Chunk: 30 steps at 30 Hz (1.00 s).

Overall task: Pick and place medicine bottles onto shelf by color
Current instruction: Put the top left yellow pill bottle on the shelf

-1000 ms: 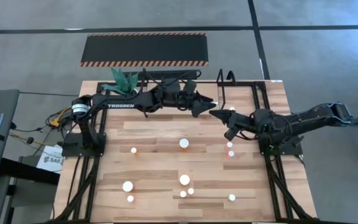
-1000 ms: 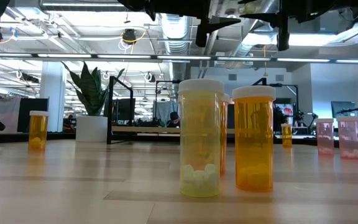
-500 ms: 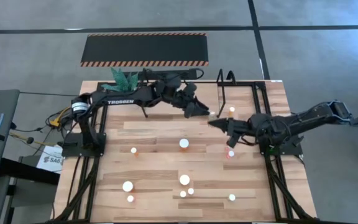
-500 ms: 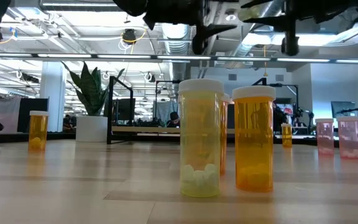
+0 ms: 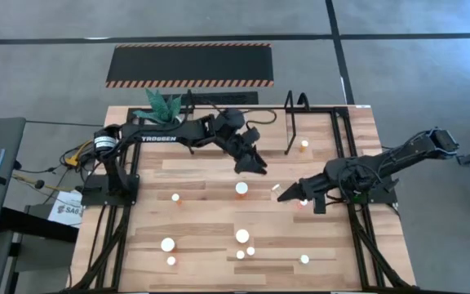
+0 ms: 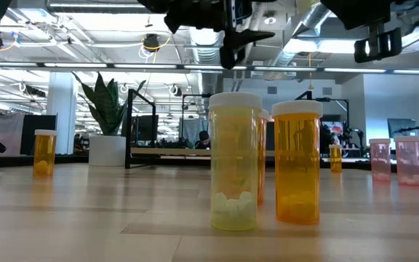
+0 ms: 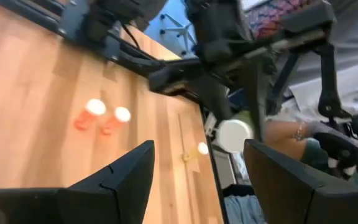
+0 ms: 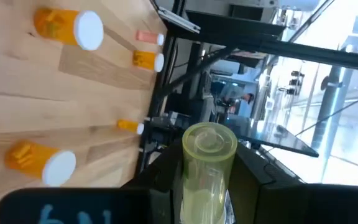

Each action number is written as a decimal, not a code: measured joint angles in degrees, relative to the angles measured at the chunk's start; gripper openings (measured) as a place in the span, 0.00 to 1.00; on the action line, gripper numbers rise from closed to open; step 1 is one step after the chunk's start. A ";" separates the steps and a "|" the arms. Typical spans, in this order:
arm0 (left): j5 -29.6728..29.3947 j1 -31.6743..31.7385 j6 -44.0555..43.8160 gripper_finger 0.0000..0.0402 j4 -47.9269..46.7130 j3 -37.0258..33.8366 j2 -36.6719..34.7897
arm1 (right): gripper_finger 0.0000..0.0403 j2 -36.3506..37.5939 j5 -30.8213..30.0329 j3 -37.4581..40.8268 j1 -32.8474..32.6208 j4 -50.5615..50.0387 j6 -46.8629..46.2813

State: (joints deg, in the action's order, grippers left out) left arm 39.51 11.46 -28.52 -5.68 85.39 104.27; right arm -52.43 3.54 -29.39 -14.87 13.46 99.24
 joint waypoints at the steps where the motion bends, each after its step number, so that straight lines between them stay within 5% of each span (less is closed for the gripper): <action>1: -0.65 -0.74 -0.23 0.58 0.03 0.00 0.00 | 0.27 -0.52 0.08 -0.02 0.00 1.28 -0.01; 15: -2.58 -5.54 -5.18 0.58 -0.51 -0.07 0.00 | 0.27 -8.71 0.10 -0.02 -0.15 10.32 3.18; 30: -0.99 -6.33 -10.69 0.58 -0.43 -0.09 -0.02 | 0.27 -8.75 1.21 -0.44 -0.15 12.15 9.20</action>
State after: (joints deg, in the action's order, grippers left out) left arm 38.52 5.13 -39.21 -6.11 85.30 104.25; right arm -61.19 4.75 -29.82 -15.03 25.61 108.44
